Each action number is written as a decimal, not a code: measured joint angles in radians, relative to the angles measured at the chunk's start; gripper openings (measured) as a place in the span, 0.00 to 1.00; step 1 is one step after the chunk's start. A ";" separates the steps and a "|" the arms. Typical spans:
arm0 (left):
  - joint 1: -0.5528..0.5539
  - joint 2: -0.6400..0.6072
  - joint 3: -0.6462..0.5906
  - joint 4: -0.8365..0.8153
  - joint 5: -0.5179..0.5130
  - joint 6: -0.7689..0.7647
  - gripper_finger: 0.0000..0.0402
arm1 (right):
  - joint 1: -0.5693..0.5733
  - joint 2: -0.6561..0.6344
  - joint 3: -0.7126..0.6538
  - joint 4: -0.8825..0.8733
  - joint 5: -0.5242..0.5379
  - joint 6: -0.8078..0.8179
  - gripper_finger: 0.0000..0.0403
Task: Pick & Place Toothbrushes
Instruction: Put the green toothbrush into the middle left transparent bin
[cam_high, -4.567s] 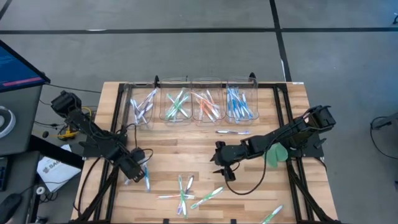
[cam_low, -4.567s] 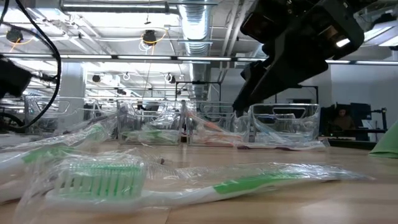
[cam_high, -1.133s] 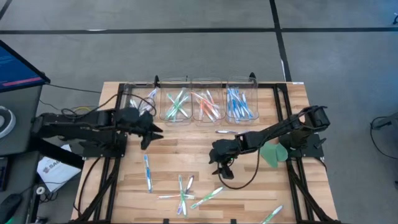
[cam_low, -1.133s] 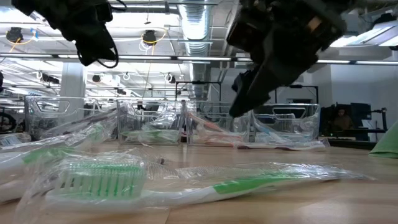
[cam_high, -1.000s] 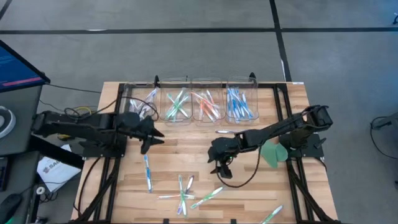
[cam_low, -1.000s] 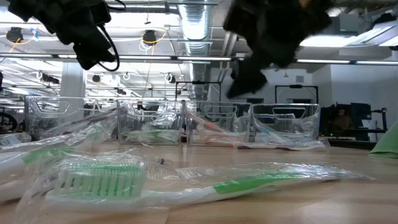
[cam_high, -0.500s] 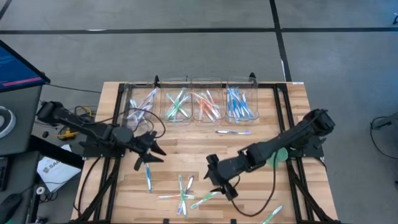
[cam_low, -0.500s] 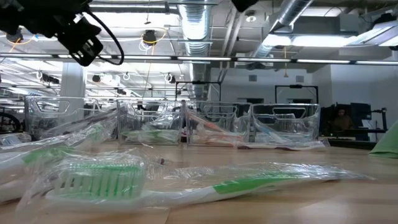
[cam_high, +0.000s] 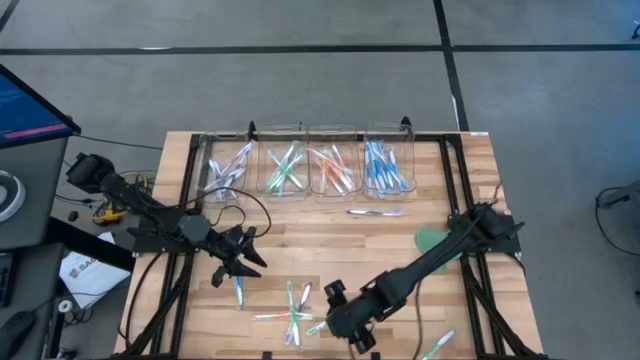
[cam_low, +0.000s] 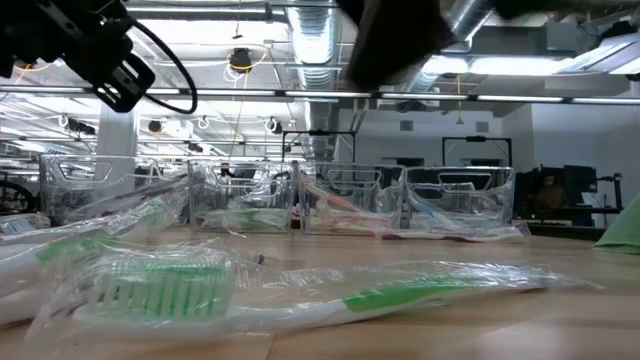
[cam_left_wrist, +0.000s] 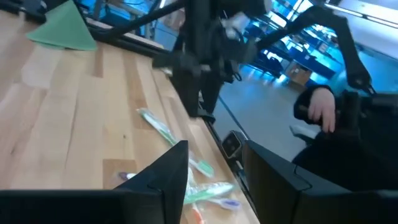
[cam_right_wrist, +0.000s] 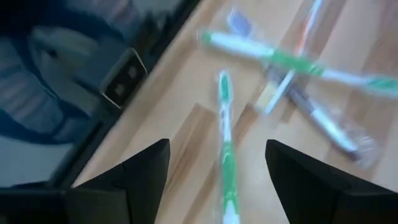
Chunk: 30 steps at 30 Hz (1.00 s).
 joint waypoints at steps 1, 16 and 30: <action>-0.002 0.014 0.000 0.012 -0.012 -0.003 0.36 | 0.000 0.031 0.023 -0.011 0.000 0.010 0.65; -0.014 0.150 0.002 0.227 -0.037 -0.012 0.36 | -0.002 0.325 0.241 -0.221 0.001 0.169 0.64; -0.095 0.317 0.001 0.298 -0.171 0.003 0.36 | -0.005 0.347 0.297 -0.255 0.036 0.291 0.06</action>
